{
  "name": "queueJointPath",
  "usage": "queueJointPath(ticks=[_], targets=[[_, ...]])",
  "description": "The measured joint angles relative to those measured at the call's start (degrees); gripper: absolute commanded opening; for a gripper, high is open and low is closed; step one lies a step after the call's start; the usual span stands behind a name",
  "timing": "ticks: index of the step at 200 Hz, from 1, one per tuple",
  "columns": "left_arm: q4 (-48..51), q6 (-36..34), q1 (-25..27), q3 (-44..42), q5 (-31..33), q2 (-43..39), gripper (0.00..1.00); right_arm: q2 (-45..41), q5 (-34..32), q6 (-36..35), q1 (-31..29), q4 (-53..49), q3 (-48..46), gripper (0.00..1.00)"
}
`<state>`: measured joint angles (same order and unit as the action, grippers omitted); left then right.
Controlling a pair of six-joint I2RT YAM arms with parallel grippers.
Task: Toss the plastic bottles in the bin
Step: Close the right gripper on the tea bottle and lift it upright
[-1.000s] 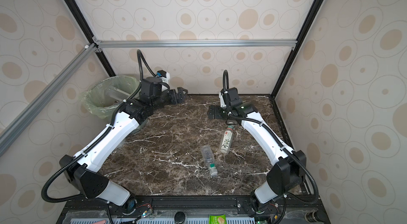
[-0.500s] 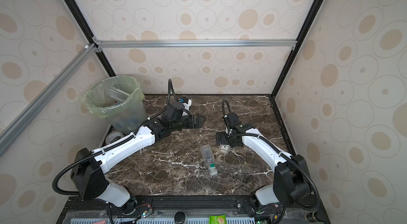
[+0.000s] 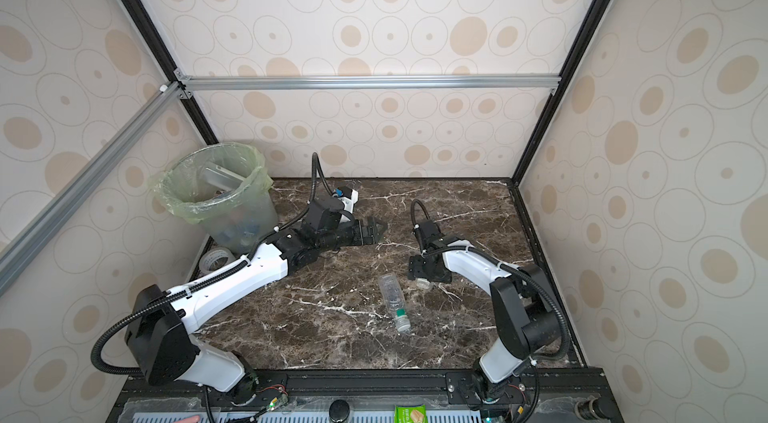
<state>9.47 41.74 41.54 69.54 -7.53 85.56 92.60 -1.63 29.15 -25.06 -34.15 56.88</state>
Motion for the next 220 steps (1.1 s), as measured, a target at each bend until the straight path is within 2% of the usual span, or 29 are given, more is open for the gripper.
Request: queueJointPath(ticks=[29,54,131,184,220], targets=[[0.0,0.1,0.0,-0.1,0.0,0.0,0.99,1.2,-0.9,0.2,0.0,0.4,0.1,0.57],[0.0,0.4,0.0,-0.1,0.0,0.0,0.99,1.2,-2.1,-0.3,0.0,0.1,0.3,0.51],[-0.2,1.3,0.0,-0.4,-0.2,0.0,0.99,-1.4,-2.6,-1.7,0.0,-2.0,4.7,0.48],[-2.2,4.0,-1.8,-1.5,-2.6,0.0,0.99,-4.7,1.5,-2.0,-0.4,-2.7,10.1,0.48],[-5.2,6.3,-4.7,-1.8,-6.0,0.0,0.99,-8.1,4.7,-2.1,-3.1,-2.2,12.1,0.48]])
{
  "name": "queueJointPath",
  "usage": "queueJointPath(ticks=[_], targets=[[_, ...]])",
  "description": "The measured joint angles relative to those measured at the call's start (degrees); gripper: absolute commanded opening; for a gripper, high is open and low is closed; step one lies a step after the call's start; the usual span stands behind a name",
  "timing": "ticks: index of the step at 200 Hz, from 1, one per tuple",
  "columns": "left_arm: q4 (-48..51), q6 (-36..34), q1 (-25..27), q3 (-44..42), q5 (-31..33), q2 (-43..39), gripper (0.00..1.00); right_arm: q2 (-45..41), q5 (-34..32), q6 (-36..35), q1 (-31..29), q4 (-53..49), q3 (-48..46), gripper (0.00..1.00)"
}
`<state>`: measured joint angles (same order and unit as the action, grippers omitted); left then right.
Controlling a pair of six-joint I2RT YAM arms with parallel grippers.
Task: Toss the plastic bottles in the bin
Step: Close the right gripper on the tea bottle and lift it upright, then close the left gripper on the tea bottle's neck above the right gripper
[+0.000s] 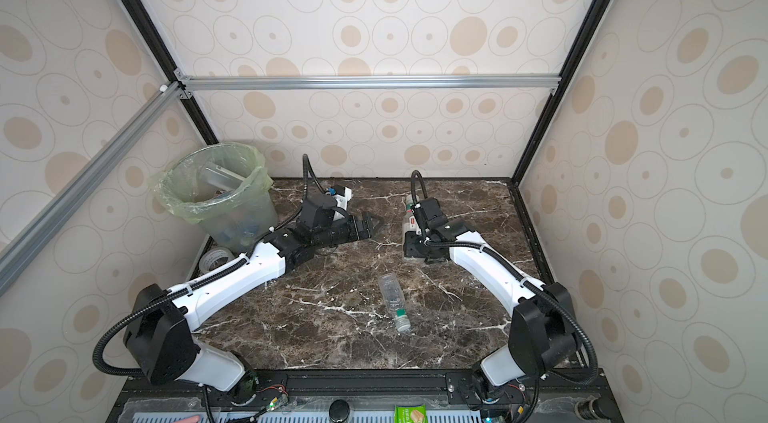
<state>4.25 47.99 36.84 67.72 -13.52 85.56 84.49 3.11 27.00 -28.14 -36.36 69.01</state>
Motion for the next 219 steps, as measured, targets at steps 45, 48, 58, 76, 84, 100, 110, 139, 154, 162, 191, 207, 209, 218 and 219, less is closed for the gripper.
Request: queueJointPath(ticks=[45,48,58,76,84,100,110,139,154,162,191,207,209,218,219], targets=[[-5.2,2.6,-3.3,-0.1,-4.3,0.0,0.97,-1.0,4.2,0.2,-3.4,2.8,2.5,0.48],[-5.6,2.8,-3.4,-0.1,-4.5,0.0,0.96,-1.0,4.4,0.2,-3.5,3.0,2.6,0.48],[-7.0,3.4,-3.5,-0.4,-5.1,0.0,0.94,-1.0,5.0,0.5,-4.1,3.5,3.4,0.48],[-9.4,4.6,-3.5,-1.6,-6.4,0.0,0.92,-1.0,5.7,0.8,-5.1,4.5,4.9,0.48],[-10.0,5.0,-3.5,-2.1,-6.9,0.0,0.92,-0.9,6.0,0.8,-5.6,4.7,5.7,0.48],[-11.1,5.7,-3.5,-3.3,-7.5,0.0,0.9,-0.4,6.2,0.9,-6.6,5.3,7.4,0.49],[-11.4,6.1,-3.5,-3.8,-7.8,0.0,0.9,0.0,6.2,0.9,-7.2,5.9,8.2,0.48],[-12.6,6.7,-3.5,-4.3,-8.1,0.0,0.89,1.7,6.1,1.0,-8.8,6.0,9.2,0.48],[-12.8,6.8,-3.5,-4.4,-8.2,0.0,0.87,2.4,5.9,1.0,-9.9,5.9,9.3,0.48],[-12.9,7.0,-3.5,-4.4,-8.2,0.0,0.86,2.7,5.8,0.9,-10.5,5.9,9.3,0.48],[-13.5,7.8,-4.0,-4.7,-8.3,0.1,0.79,3.1,4.9,1.0,-11.8,6.0,9.6,0.48],[-14.1,8.3,-4.4,-5.2,-8.2,0.1,0.75,3.1,4.6,1.0,-12.1,6.1,9.6,0.48],[-14.1,8.3,-4.4,-5.2,-8.2,0.1,0.74,3.1,4.6,1.0,-12.1,6.1,9.6,0.48],[-14.1,8.5,-4.5,-5.4,-8.2,0.1,0.71,3.1,4.5,1.0,-12.3,6.1,9.6,0.48],[-14.1,8.6,-4.5,-5.4,-8.2,0.1,0.71,3.1,4.5,1.0,-12.3,6.1,9.6,0.49]])
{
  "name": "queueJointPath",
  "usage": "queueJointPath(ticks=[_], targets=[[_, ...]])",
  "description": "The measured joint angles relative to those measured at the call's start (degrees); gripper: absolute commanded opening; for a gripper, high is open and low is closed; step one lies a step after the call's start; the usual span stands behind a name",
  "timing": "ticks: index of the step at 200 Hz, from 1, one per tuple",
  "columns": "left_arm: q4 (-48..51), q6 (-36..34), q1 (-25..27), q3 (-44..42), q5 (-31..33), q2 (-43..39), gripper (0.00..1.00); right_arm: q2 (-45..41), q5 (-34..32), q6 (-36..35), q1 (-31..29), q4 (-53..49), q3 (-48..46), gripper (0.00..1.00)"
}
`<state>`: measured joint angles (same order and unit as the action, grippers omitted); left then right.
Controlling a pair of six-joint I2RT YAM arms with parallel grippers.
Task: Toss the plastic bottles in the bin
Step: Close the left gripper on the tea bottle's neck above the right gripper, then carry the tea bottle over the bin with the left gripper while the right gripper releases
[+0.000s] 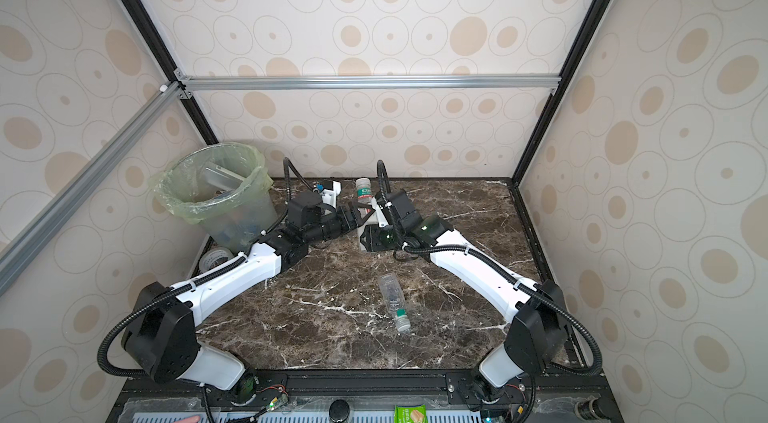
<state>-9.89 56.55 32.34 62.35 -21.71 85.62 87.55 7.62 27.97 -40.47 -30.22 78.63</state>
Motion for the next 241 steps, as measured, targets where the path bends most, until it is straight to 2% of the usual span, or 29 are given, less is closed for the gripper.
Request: queueJointPath(ticks=[30,98,124,200,241], targets=[[-0.7,0.5,-0.1,-0.3,0.1,0.1,0.66,0.0,-0.3,0.0,-0.1,0.3,0.0,0.49],[-1.8,0.7,-0.3,-0.8,0.2,0.5,0.66,1.4,-0.4,0.1,-0.3,0.8,0.9,0.55],[-2.0,0.9,-0.5,-1.0,0.2,0.6,0.54,1.5,-0.4,0.2,-0.4,0.9,0.9,0.58],[-1.2,0.4,-3.3,-1.0,-1.5,0.7,0.55,1.5,-0.8,-0.4,-0.8,2.0,0.9,0.74],[6.1,-4.0,-8.0,-0.7,-0.2,0.4,0.55,0.1,-1.2,-1.5,-1.1,2.1,0.0,0.83]])
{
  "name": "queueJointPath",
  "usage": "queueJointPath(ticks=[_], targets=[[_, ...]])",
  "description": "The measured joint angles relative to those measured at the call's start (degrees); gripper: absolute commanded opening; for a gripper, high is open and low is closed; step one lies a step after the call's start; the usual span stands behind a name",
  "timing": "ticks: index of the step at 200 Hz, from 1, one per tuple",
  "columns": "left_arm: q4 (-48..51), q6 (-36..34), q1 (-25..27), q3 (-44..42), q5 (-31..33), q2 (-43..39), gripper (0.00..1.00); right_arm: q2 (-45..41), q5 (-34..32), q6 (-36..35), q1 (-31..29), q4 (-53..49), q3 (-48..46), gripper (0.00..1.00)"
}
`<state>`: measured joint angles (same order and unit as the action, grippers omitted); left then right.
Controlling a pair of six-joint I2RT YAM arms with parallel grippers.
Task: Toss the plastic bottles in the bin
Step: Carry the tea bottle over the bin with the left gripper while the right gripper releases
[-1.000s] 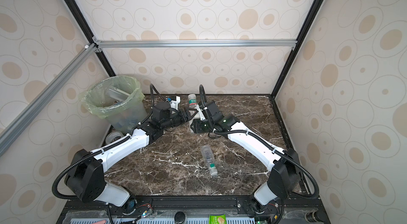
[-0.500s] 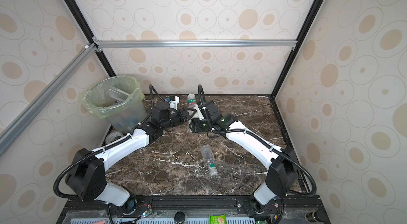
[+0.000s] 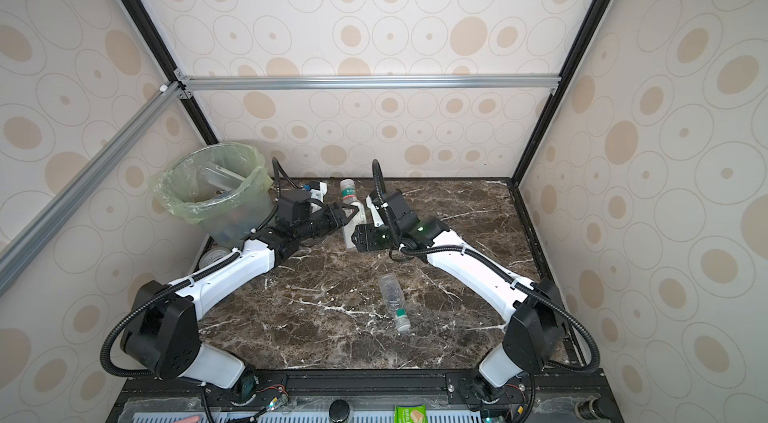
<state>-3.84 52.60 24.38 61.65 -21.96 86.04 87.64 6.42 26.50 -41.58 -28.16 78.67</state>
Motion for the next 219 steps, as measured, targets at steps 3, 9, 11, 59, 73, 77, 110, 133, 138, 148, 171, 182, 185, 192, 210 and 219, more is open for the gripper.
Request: queueJointPath(ticks=[3,9,11,59,73,77,110,133,138,148,171,182,185,192,210,219], targets=[[1.0,-0.6,-0.4,0.2,0.3,0.0,0.54,-0.2,-0.2,0.0,0.0,0.0,-0.2,0.84],[2.8,-1.6,-1.1,0.6,0.6,0.0,0.55,-0.5,-0.3,-0.1,0.0,0.0,-0.5,0.86],[3.4,-1.8,-1.4,0.8,0.8,0.0,0.55,-0.6,-0.5,-0.2,0.0,0.0,-0.6,0.87],[18.3,-10.3,-5.7,10.0,5.4,0.0,0.54,-0.8,-1.3,-1.1,0.0,0.0,-2.5,1.0],[23.8,-13.2,-6.3,15.2,7.6,0.0,0.54,-0.2,-1.3,-1.5,0.0,0.1,-2.1,1.0],[25.2,-14.0,-6.4,16.7,8.2,0.2,0.54,0.2,-1.2,-1.6,0.0,0.0,-1.7,1.0],[35.3,-20.1,-8.6,32.3,14.4,1.8,0.54,5.3,-0.7,-3.3,-0.4,-0.7,5.9,1.0],[40.1,-22.9,-12.0,40.4,18.3,2.8,0.54,8.5,-0.1,-4.8,-1.3,-0.5,13.8,1.0],[40.9,-23.4,-12.9,41.8,19.1,3.1,0.54,9.0,0.0,-5.1,-1.5,-0.5,15.5,1.0],[42.0,-24.1,-14.6,44.2,20.4,3.3,0.54,10.0,0.6,-5.7,-2.0,-0.3,18.9,1.0],[43.3,-24.5,-18.6,47.4,21.7,3.4,0.55,11.9,1.6,-7.1,-3.0,0.7,25.4,1.0],[43.7,-24.5,-20.5,49.1,21.9,3.6,0.56,12.7,2.3,-7.9,-3.5,1.1,27.8,1.0],[43.8,-24.5,-20.9,49.7,21.9,3.8,0.56,12.9,2.4,-8.1,-3.5,1.3,28.3,1.0],[44.1,-24.5,-22.0,51.1,21.8,4.2,0.56,13.3,2.8,-8.7,-3.8,1.7,29.6,1.0],[45.1,-24.6,-24.6,55.4,21.6,5.7,0.56,14.3,3.5,-10.5,-4.5,2.1,32.3,1.0],[45.7,-24.7,-25.8,57.2,21.3,6.4,0.56,15.0,3.8,-11.4,-4.9,2.2,33.8,1.0]])
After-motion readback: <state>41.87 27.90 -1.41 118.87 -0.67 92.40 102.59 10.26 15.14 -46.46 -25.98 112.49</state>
